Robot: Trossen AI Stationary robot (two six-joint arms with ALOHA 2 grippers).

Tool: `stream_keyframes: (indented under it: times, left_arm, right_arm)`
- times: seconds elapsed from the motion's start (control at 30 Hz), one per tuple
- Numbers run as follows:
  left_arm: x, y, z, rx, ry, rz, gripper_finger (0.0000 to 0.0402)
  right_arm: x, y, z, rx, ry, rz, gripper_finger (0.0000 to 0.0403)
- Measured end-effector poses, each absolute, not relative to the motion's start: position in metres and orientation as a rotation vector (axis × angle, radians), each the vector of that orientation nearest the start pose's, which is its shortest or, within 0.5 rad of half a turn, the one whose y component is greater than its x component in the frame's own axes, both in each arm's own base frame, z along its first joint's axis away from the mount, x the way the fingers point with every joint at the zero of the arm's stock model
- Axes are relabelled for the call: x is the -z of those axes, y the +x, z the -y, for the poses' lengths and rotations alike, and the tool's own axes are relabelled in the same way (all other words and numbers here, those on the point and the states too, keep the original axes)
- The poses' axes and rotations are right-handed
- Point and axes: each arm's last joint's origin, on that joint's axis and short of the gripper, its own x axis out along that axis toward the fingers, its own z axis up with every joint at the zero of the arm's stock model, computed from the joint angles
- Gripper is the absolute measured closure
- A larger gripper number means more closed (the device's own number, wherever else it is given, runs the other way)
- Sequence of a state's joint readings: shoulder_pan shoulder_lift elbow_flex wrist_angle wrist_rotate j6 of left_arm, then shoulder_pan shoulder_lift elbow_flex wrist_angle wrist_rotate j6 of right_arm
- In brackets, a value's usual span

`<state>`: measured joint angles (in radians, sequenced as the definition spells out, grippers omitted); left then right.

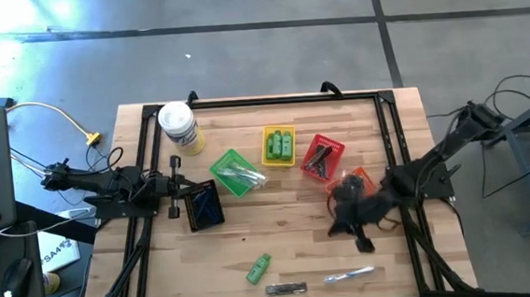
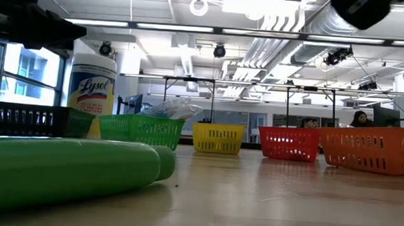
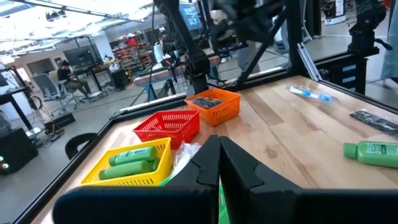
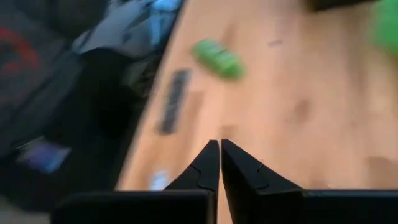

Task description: Pick & Place Travel size toiletries

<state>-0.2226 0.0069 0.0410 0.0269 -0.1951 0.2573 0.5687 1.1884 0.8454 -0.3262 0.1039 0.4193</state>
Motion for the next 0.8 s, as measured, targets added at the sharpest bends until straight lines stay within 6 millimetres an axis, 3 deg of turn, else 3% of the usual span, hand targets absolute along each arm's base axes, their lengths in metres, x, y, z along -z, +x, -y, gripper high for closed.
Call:
stream_keyframes:
  times: [0.23,0.5,0.63,0.8]
  left_arm:
    - [-0.180,0.094,0.015,0.019,0.240,0.064,0.0401]
    - [-0.180,0.094,0.015,0.019,0.239,0.065,0.0401]
    - [-0.180,0.094,0.015,0.022,0.214,0.065,0.0401]
    - [-0.180,0.094,0.015,0.022,0.213,0.067,0.0401]
  right_arm:
    - [-0.246,0.219,-0.180,-0.334,0.264,-0.885,0.0319]
    - [-0.206,0.218,-0.220,-0.312,0.341,-1.008,0.0223]
    - [-0.193,0.217,-0.237,-0.340,0.363,-1.006,0.0211]
    - [-0.177,0.209,-0.244,-0.295,0.342,-1.090,0.0218]
